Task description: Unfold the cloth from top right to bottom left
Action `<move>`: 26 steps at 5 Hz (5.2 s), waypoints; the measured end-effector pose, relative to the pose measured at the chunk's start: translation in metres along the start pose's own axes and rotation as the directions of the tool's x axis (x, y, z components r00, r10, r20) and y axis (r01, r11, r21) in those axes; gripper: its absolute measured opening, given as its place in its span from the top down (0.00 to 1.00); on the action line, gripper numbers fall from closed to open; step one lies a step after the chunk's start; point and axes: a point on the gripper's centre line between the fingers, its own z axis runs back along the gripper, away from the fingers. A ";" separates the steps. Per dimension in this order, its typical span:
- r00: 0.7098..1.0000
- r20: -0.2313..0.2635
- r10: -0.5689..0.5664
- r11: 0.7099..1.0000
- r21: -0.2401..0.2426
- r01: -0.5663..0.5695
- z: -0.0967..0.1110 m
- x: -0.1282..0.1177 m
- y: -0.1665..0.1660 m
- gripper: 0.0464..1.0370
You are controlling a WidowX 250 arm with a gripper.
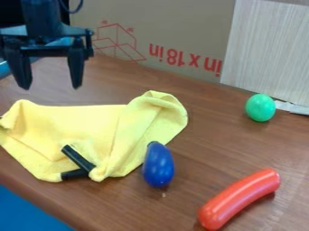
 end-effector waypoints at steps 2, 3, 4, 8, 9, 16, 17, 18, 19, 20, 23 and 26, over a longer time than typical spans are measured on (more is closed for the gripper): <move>0.990 0.142 -0.028 0.995 -0.093 0.041 -0.015 -0.023 0.000 0.04; 0.972 0.231 -0.028 0.991 -0.120 0.057 -0.030 -0.036 -0.006 0.04; 0.931 0.357 0.076 0.986 -0.168 -0.016 -0.042 -0.044 -0.008 0.04; 0.895 0.410 0.174 0.969 -0.231 -0.083 -0.058 -0.046 -0.010 0.04; 0.900 0.405 0.158 0.974 -0.213 -0.075 -0.067 -0.050 -0.012 0.04; 0.930 0.188 0.316 0.914 -0.324 -0.245 -0.041 -0.007 0.000 0.99; 0.917 0.059 0.395 0.868 -0.352 -0.351 -0.042 0.017 0.007 0.99; 0.882 -0.048 0.468 0.819 -0.351 -0.453 -0.048 0.040 0.013 0.99; 0.862 -0.059 0.503 0.794 -0.361 -0.489 -0.042 0.059 0.014 0.99; 0.849 0.029 0.527 0.797 -0.364 -0.483 -0.023 0.084 0.012 0.99; 0.769 0.041 0.638 0.755 -0.229 -0.615 -0.039 0.143 0.010 0.99; 0.804 0.097 0.586 0.809 -0.019 -0.587 -0.062 0.190 0.004 0.99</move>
